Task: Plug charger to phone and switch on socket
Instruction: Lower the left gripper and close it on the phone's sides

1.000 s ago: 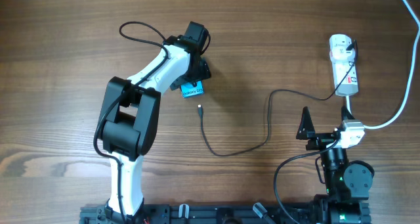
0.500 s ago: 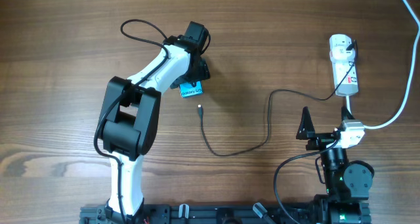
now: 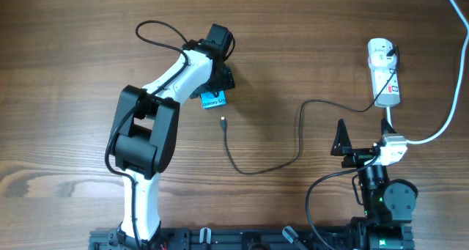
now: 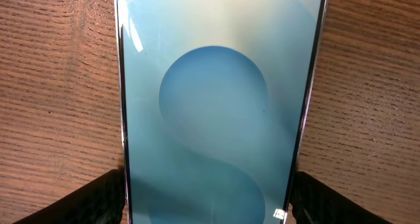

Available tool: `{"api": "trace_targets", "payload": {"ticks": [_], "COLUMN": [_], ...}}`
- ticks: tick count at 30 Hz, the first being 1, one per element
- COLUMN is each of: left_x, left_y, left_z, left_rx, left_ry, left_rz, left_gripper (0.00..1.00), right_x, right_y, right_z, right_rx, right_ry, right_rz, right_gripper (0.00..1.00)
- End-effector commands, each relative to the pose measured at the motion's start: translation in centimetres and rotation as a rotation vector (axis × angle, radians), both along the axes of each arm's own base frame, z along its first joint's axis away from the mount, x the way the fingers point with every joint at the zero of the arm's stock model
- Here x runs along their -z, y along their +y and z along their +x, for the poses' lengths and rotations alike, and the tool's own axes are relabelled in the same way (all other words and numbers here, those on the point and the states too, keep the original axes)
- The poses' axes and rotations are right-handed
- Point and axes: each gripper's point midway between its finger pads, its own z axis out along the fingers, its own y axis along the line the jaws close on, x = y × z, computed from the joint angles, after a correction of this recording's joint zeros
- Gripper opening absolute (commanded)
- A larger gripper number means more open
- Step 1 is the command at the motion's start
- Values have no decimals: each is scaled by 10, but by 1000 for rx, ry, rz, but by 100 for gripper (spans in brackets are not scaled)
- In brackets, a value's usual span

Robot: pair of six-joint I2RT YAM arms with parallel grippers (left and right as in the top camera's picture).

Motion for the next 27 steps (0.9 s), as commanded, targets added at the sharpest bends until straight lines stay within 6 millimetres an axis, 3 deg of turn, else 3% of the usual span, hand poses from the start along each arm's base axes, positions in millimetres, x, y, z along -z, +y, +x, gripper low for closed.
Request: {"api": "trace_targets", "payload": {"ticks": [1,12,27], "left_x": [48,57,60], "left_y": [9,10,17], "left_z": [-30,-50,-50], "left_rx": [11,44,34], "left_ry": [149,256,262], "left_rz": [25,-9,13], "left_gripper": [83,82,75], "right_x": [0,0,0], "right_y": [3,3,3], "right_z": [0,0,0], "right_rx": [-18,-18,-18], "right_ry": [0,0,0], "right_rz": [15,15,15], "right_gripper": [100,100,100]}}
